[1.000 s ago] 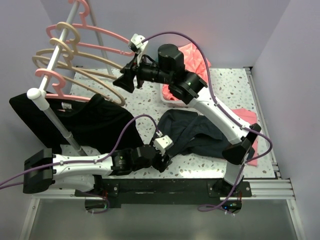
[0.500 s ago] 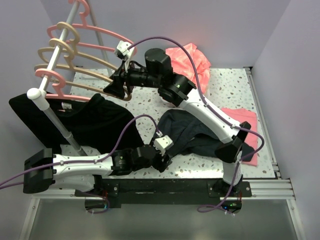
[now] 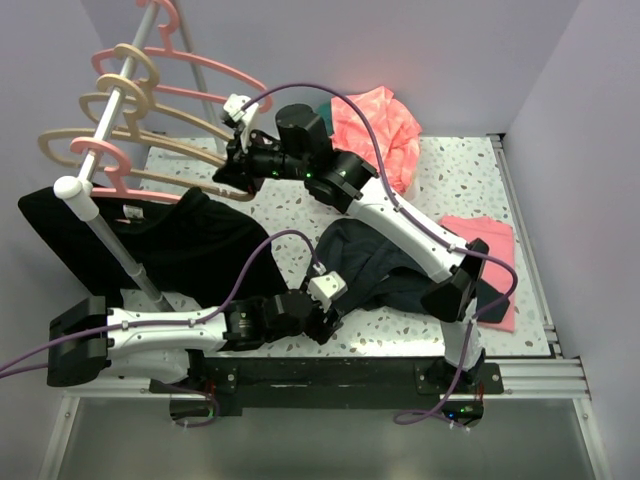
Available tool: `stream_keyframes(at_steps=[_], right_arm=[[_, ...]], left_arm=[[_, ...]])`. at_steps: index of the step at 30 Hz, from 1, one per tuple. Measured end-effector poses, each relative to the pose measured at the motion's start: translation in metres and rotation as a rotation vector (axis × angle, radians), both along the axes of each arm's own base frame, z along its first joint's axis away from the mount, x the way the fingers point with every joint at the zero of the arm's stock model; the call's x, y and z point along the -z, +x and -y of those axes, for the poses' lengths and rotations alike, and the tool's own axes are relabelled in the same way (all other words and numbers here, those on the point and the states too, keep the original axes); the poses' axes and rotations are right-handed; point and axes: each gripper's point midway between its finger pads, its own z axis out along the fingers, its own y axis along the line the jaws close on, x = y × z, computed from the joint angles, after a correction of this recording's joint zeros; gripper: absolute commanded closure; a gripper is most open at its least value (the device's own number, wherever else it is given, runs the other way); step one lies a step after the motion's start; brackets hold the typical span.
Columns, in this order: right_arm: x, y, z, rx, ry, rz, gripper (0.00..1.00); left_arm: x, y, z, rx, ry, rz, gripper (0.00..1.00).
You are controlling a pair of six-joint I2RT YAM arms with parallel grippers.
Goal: Place the shorts on the hanger
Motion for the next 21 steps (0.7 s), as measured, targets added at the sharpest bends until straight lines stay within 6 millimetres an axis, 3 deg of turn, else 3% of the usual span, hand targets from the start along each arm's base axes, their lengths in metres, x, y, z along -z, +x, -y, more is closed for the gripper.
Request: stream_keyframes(at_steps=[8,16,21], right_arm=[[-0.015,-0.002,0.014,0.030,0.011,0.049,1.00],[-0.064,-0.022,0.057,0.074,0.093,0.119,1.00],[-0.059,-0.029,0.078,0.112,0.075,0.125,1.00]], left_arm=[[-0.003,0.003,0.000,-0.020,-0.006,0.008,0.27],[-0.015,0.005,0.003,-0.029,-0.032,0.015,0.24],[-0.024,0.006,0.005,-0.029,-0.055,0.021,0.24]])
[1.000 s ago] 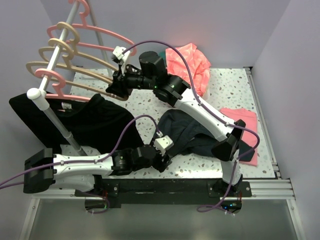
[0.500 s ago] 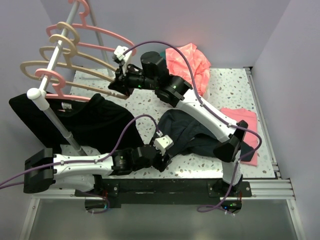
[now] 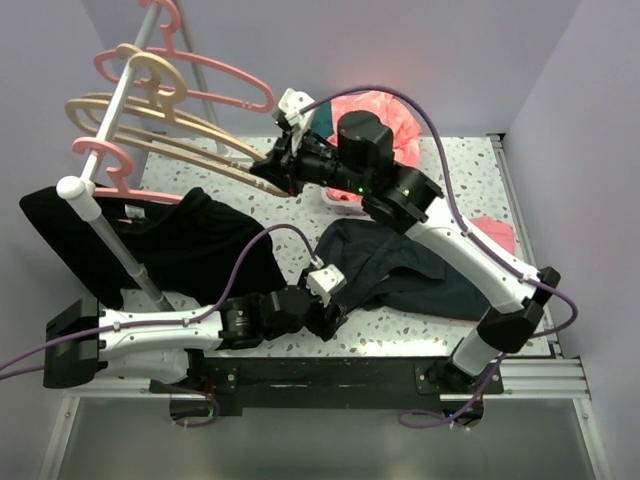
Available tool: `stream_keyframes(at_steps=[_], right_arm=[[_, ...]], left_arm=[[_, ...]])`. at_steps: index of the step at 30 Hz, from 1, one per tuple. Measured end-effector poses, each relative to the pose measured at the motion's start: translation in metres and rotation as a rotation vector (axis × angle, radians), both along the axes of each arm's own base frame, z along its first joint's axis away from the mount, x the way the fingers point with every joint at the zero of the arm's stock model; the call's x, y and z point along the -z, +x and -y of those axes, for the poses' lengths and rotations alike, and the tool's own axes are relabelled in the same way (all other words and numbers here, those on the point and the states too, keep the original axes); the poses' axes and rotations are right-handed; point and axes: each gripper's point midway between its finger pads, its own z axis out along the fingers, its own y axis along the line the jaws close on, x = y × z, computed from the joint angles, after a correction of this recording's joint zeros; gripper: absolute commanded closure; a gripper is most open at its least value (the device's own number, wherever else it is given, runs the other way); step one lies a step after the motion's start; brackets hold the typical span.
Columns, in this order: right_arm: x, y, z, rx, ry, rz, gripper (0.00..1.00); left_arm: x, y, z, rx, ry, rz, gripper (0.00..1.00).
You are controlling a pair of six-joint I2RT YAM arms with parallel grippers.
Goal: Place the shorts on the hanger
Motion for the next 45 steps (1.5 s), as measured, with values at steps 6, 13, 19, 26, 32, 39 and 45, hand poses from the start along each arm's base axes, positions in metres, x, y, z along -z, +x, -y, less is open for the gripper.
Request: stream_keyframes(at_steps=[6,13,19,26,32,39,45], right_arm=[[0.022,-0.014,0.036,0.054,-0.046,-0.020,1.00],[0.006,-0.038,0.088,0.120,-0.020,0.006,1.00],[0.003,-0.054,0.135,0.216,-0.008,0.021,1.00],[0.012,-0.072,0.190,0.323,-0.018,0.005,1.00],[0.008,-0.100,0.244,0.405,0.043,-0.037,1.00],[0.010,-0.130,0.309,0.525,0.152,-0.121,1.00],[0.048,-0.128,0.341,0.696,0.130,-0.250,1.00]], left_arm=[[-0.012,0.001,0.001,-0.001,-0.031,0.010,0.24],[-0.019,0.002,0.002,-0.005,-0.046,0.018,0.24],[-0.025,0.002,0.001,-0.008,-0.063,0.026,0.25],[-0.031,0.006,0.003,-0.024,-0.071,0.035,0.28],[-0.028,0.011,0.004,-0.051,-0.058,0.035,0.32],[-0.010,0.014,0.007,-0.078,0.004,0.011,0.37],[0.025,0.011,0.003,-0.086,0.119,-0.035,0.36]])
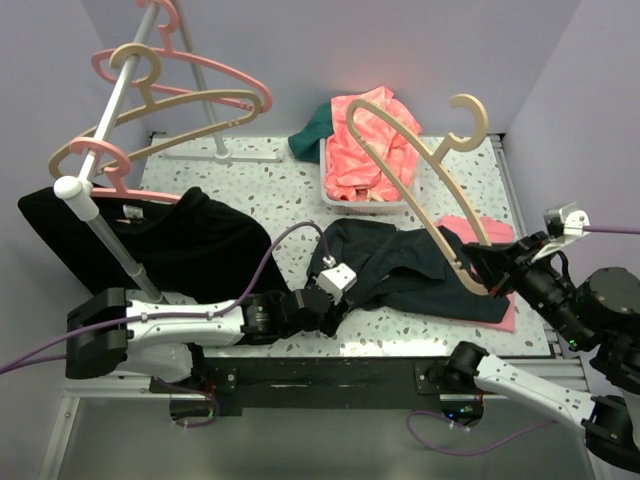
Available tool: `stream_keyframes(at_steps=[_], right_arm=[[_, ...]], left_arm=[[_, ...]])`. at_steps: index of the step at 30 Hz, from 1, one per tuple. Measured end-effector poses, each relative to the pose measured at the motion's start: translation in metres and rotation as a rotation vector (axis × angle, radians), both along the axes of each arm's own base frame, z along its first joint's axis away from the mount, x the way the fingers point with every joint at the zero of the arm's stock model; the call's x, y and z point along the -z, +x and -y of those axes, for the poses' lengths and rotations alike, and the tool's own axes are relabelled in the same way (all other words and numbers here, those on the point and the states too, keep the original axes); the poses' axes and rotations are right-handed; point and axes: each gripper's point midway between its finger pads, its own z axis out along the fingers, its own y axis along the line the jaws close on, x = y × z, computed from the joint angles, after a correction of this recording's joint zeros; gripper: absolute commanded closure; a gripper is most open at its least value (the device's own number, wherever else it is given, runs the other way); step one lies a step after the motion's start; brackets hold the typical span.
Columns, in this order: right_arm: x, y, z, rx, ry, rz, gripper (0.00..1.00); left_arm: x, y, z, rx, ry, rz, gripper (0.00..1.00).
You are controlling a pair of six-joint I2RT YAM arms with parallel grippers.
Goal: Place the shorts on the hanger
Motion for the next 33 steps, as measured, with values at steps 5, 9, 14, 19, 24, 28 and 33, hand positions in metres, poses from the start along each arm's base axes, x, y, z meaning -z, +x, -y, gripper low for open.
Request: stream_keyframes(at_steps=[5,9,14,19,24,28,33], right_arm=[[0.050,0.003,0.012,0.089,-0.043,-0.112,1.00],[0.082,0.002,0.020,0.138,-0.073,-0.179,1.00],[0.090,-0.002,0.029,0.167,-0.048,-0.193,1.00],[0.089,-0.003,0.033,0.182,-0.028,-0.191,1.00],[0.090,-0.003,0.035,0.192,-0.031,-0.191,1.00],[0.087,-0.003,0.035,0.190,-0.027,-0.188,1.00],[0.081,-0.006,0.035,0.175,-0.023,-0.189,1.00]], left_arm=[[0.034,-0.004,-0.003,-0.011,0.113,-0.035,0.28],[0.048,-0.005,-0.004,-0.048,0.172,-0.037,0.23],[0.052,0.006,-0.002,-0.132,0.208,-0.006,0.30],[0.057,0.029,0.004,-0.255,0.281,0.063,0.64],[0.053,0.048,-0.002,-0.339,0.331,0.115,0.98],[0.038,0.078,-0.008,-0.413,0.289,0.104,1.00],[0.014,0.127,-0.016,-0.491,0.192,0.062,1.00]])
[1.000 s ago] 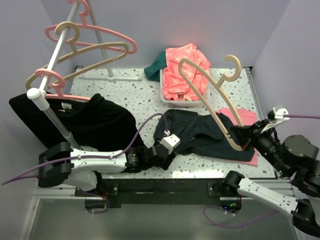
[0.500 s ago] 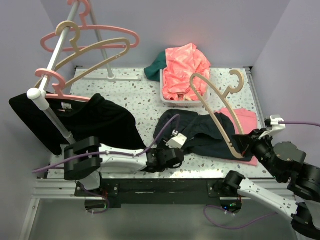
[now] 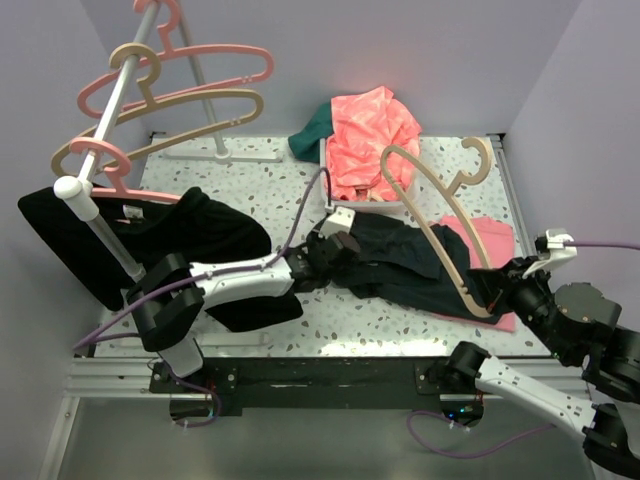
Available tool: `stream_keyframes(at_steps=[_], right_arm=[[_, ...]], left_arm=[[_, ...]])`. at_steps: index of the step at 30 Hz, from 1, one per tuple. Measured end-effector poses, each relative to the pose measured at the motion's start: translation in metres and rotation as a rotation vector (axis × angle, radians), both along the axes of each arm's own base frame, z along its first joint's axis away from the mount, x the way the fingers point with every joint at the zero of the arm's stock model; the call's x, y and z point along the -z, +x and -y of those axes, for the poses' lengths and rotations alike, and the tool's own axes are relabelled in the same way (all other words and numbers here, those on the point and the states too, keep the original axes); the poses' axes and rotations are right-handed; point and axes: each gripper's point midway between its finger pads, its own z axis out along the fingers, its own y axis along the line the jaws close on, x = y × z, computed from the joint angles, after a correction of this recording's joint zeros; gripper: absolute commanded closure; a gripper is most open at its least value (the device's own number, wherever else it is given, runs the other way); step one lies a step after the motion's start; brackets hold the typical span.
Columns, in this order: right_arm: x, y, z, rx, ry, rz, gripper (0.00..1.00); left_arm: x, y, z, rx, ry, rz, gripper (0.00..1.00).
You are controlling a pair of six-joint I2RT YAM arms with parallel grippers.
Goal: Place the shorts on the hanger
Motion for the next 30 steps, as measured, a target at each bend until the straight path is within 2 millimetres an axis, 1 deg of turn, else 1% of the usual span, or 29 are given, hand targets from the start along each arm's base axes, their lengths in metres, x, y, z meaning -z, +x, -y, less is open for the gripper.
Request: stream_keyframes(at_steps=[1,3,5,8,9,11,13,15,19,23,26,30], right_arm=[[0.000,-0.001,-0.001,-0.010,-0.004,-0.007,1.00],[0.001,-0.003,-0.004,-0.027,-0.013,-0.022,1.00],[0.005,-0.004,-0.007,-0.043,-0.030,-0.044,1.00],[0.012,-0.007,-0.011,-0.065,-0.052,-0.086,1.00],[0.016,-0.009,-0.014,-0.077,-0.062,-0.108,1.00],[0.023,-0.011,-0.017,-0.093,-0.082,-0.144,1.00],[0.030,-0.013,-0.020,-0.109,-0.103,-0.177,1.00],[0.036,-0.016,-0.021,-0.127,-0.127,-0.210,1.00],[0.049,-0.020,-0.028,-0.160,-0.153,-0.257,1.00],[0.064,-0.020,-0.034,-0.183,-0.176,-0.288,1.00],[0.076,-0.016,-0.041,-0.193,-0.197,-0.301,1.00],[0.083,-0.008,-0.055,-0.219,-0.197,-0.280,1.00]], left_arm=[[-0.007,0.015,-0.005,-0.027,-0.021,0.002,1.00],[-0.025,0.038,-0.003,-0.047,-0.074,0.010,1.00],[-0.045,0.060,0.003,-0.057,-0.129,0.025,1.00],[-0.072,0.093,0.019,-0.059,-0.197,0.054,1.00],[-0.078,0.102,0.024,-0.058,-0.214,0.062,1.00],[-0.084,0.118,0.031,-0.056,-0.228,0.067,1.00],[-0.081,0.128,0.036,-0.048,-0.231,0.060,1.00],[-0.075,0.132,0.037,-0.042,-0.221,0.046,1.00],[-0.063,0.129,0.035,-0.023,-0.191,0.009,1.00],[-0.062,0.126,0.037,0.006,-0.182,-0.001,1.00],[-0.064,0.122,0.038,0.029,-0.183,-0.009,1.00],[-0.073,0.112,0.034,0.059,-0.187,-0.014,1.00]])
